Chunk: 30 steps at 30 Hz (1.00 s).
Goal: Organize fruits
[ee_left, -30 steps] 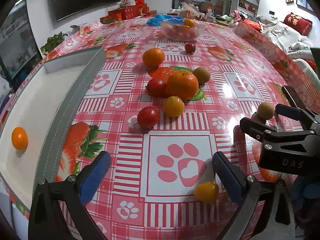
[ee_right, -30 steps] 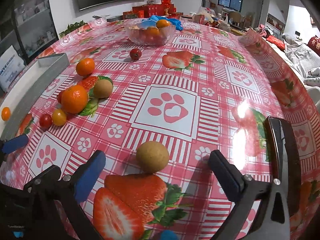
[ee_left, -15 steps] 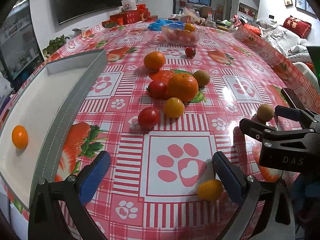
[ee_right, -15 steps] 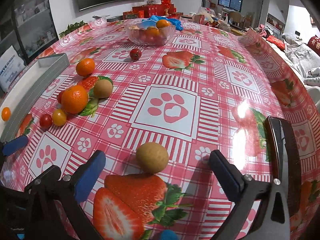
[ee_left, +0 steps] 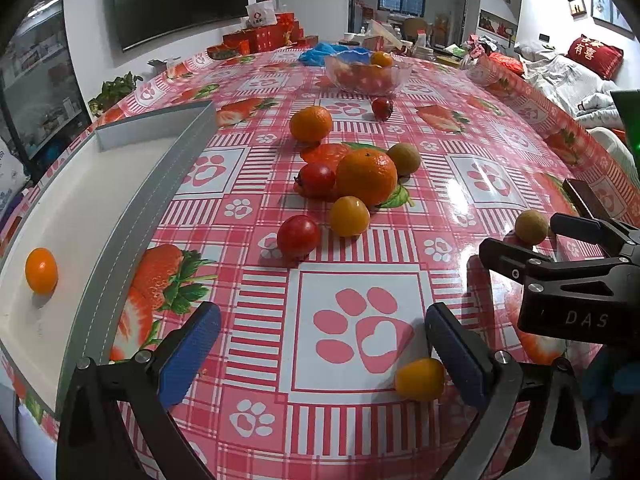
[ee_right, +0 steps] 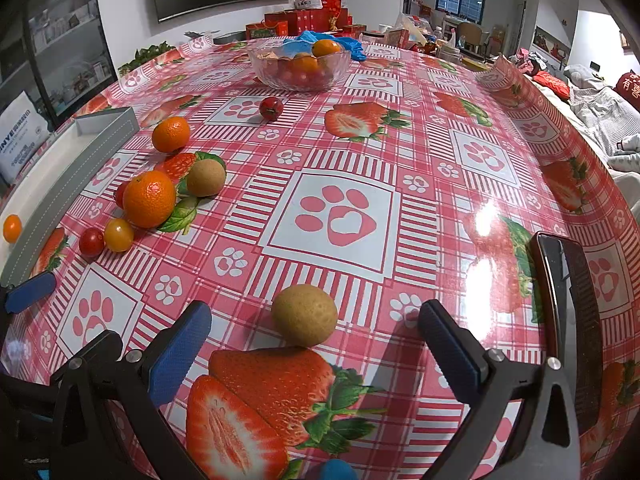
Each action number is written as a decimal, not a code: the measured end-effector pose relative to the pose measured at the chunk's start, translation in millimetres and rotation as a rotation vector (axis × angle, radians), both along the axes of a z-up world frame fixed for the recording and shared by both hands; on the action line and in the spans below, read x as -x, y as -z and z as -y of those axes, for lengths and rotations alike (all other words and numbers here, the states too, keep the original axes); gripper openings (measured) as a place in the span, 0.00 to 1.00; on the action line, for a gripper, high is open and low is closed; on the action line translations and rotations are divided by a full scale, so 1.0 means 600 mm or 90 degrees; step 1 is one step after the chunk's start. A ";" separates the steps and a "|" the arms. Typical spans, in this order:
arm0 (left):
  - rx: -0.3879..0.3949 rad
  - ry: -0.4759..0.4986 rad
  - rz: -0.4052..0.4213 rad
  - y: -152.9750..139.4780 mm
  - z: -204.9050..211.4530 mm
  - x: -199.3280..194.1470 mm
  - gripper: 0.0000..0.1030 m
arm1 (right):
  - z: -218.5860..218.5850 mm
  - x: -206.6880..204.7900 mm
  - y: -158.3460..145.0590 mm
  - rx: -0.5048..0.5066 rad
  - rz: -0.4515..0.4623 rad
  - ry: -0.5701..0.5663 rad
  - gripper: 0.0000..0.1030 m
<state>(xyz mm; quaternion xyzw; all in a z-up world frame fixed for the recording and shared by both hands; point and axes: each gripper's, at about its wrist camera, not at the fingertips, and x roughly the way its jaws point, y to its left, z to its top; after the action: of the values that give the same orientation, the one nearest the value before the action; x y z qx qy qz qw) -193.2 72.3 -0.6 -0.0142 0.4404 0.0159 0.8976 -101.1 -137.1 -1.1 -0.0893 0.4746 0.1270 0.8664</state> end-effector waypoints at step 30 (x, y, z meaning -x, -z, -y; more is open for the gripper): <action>0.000 0.020 -0.053 -0.006 0.043 0.031 0.99 | 0.043 0.009 -0.009 -0.056 -0.023 -0.056 1.00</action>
<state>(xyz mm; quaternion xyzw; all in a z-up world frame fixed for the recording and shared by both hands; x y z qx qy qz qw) -211.6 46.5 2.8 -0.0064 0.4776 0.0028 0.8786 -106.4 -163.1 4.0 -0.0694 0.4795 0.1875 0.8545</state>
